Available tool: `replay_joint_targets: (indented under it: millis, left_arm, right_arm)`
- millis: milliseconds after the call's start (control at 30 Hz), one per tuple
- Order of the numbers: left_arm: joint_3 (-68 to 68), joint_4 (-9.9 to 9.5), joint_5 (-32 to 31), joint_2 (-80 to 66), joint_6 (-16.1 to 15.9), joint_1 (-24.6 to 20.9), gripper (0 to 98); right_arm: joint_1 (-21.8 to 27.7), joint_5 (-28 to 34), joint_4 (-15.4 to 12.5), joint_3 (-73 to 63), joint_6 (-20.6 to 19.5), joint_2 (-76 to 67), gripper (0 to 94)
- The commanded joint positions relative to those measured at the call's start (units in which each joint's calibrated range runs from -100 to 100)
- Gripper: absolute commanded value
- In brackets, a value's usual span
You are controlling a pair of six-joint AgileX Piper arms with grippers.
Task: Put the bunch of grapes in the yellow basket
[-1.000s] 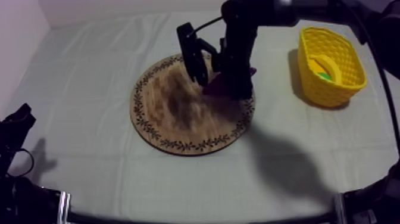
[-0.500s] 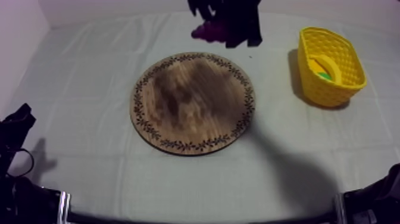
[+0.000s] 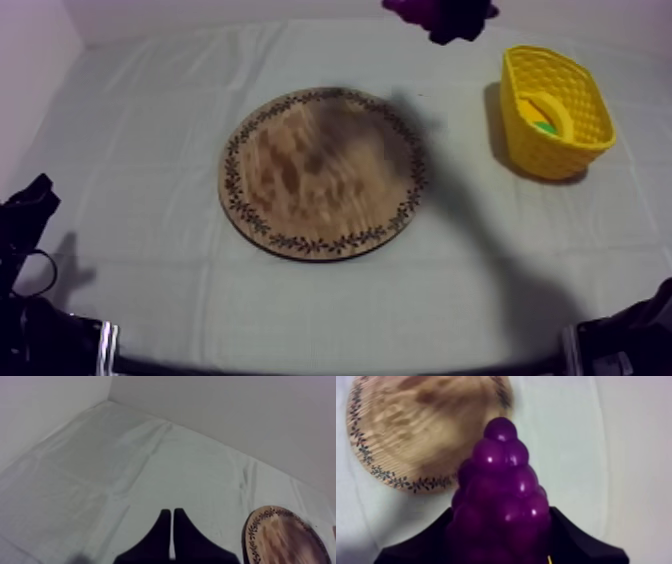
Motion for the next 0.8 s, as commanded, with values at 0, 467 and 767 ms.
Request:
replay_joint_targets:
  millis: [0,467,767]
  left_arm:
    - [0.04,0.01,0.03,0.03,0.00,-0.01,0.0]
    - [0.04,0.01,0.03,0.03,0.00,-0.01,0.0]
    - [0.04,0.01,0.03,0.03,0.00,-0.01,0.0]
  right_arm:
    - [3.74,-0.27,-0.01,1.91,-3.58,-0.81,32.9]
    - [18.81,-2.54,-0.15,14.82,-13.24,-4.39,34.2]
    - [22.06,-1.62,-1.54,15.89,-14.07,-2.23,35.6]
